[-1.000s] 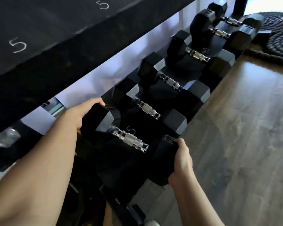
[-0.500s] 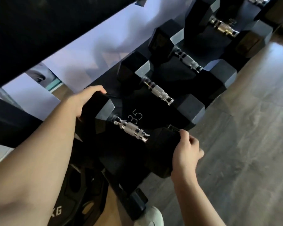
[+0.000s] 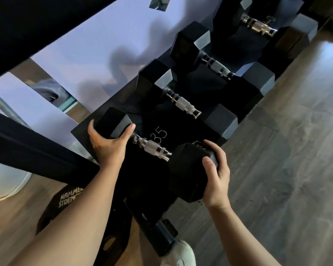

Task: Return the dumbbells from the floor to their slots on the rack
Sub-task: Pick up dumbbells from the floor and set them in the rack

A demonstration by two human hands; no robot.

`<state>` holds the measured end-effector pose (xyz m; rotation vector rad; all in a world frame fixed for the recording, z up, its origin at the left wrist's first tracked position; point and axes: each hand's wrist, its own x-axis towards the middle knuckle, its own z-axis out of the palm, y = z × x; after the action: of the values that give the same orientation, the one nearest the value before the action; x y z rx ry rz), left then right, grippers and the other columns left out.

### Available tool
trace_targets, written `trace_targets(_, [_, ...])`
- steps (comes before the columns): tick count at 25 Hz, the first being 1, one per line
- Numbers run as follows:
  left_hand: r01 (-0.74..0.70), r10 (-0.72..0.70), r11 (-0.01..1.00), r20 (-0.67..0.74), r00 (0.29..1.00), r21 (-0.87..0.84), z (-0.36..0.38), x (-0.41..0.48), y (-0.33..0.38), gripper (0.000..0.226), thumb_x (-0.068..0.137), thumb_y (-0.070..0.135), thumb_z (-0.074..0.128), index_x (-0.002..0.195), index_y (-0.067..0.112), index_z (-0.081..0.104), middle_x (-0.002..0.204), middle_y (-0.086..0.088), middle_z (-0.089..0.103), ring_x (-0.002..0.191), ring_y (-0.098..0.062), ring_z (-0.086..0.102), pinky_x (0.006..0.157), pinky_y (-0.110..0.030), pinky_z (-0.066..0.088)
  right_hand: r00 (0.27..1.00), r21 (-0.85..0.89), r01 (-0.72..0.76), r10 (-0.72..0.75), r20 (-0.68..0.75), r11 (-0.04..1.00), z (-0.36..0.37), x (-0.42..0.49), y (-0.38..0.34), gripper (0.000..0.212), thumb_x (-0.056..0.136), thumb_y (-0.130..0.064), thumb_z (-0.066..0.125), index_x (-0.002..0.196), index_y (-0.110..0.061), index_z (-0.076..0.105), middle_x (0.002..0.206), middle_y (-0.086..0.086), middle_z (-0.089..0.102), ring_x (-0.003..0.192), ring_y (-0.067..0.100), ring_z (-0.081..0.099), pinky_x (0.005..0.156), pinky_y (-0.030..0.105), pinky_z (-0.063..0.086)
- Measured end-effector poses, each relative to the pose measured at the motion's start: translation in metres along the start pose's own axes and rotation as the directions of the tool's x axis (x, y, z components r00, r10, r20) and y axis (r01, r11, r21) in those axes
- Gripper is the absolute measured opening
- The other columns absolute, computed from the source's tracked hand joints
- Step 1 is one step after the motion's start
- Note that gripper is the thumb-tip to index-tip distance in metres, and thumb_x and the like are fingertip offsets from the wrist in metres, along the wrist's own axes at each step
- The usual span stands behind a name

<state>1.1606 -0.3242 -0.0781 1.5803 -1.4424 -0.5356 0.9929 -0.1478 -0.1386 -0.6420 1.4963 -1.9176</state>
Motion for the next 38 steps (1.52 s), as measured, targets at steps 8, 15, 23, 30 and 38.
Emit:
trace_targets(8, [-0.085, 0.081, 0.996, -0.099, 0.992, -0.037, 0.01, 0.02, -0.008, 0.097, 0.047, 0.065, 0.085, 0.128, 0.023, 0.05, 0.125, 0.003, 0.059, 0.107, -0.009, 0.056, 0.079, -0.004, 0.044, 0.998, 0.064, 0.031, -0.027, -0.06, 0.997, 0.011, 0.004, 0.002, 0.032, 0.079, -0.035, 0.051, 0.107, -0.028, 0.067, 0.121, 0.016, 0.061, 0.114, 0.023, 0.058, 0.1, 0.032, 0.044])
trace_targets(15, [-0.11, 0.109, 0.993, -0.03, 0.994, -0.047, -0.001, 0.076, 0.003, 0.086, 0.047, 0.061, 0.085, 0.121, 0.029, 0.055, 0.103, 0.014, 0.061, 0.084, 0.002, 0.058, 0.059, 0.004, 0.038, 0.985, 0.041, 0.107, -0.1, -0.138, 0.993, 0.068, 0.003, 0.001, 0.03, 0.083, -0.036, 0.049, 0.109, -0.03, 0.064, 0.123, 0.007, 0.058, 0.116, 0.008, 0.054, 0.095, 0.011, 0.038])
trace_targets(23, [-0.149, 0.152, 0.986, 0.042, 0.987, -0.081, 0.005, 0.077, -0.011, 0.09, 0.051, 0.054, 0.087, 0.126, 0.034, 0.043, 0.129, -0.007, 0.056, 0.11, -0.022, 0.058, 0.082, -0.017, 0.051, 0.985, -0.093, 0.129, -0.138, -0.1, 0.987, 0.064, -0.001, 0.037, 0.034, 0.085, -0.032, 0.045, 0.113, -0.024, 0.062, 0.125, 0.002, 0.057, 0.119, 0.0, 0.051, 0.097, 0.008, 0.034])
trace_targets(30, [-0.161, 0.165, 0.986, 0.097, 0.982, -0.051, -0.001, 0.078, -0.015, 0.09, 0.053, 0.052, 0.087, 0.127, 0.035, 0.038, 0.129, -0.006, 0.055, 0.11, -0.023, 0.058, 0.079, -0.02, 0.05, 0.998, -0.203, -0.052, 0.046, -0.037, 0.978, 0.062, 0.0, 0.022, 0.037, 0.078, -0.04, 0.045, 0.109, -0.03, 0.061, 0.117, -0.006, 0.059, 0.11, -0.001, 0.052, 0.091, 0.008, 0.035])
trace_targets(38, [-0.098, 0.108, 0.993, 0.152, 0.982, -0.071, -0.007, 0.077, -0.009, 0.093, 0.049, 0.053, 0.089, 0.126, 0.038, 0.04, 0.126, -0.001, 0.057, 0.108, -0.018, 0.059, 0.067, -0.005, 0.046, 0.652, -0.288, -0.695, 0.746, 0.134, 0.659, 0.063, 0.058, -0.015, 0.05, 0.091, -0.047, 0.056, 0.132, -0.018, 0.059, 0.127, 0.007, 0.065, 0.115, 0.031, 0.061, 0.104, 0.045, 0.047])
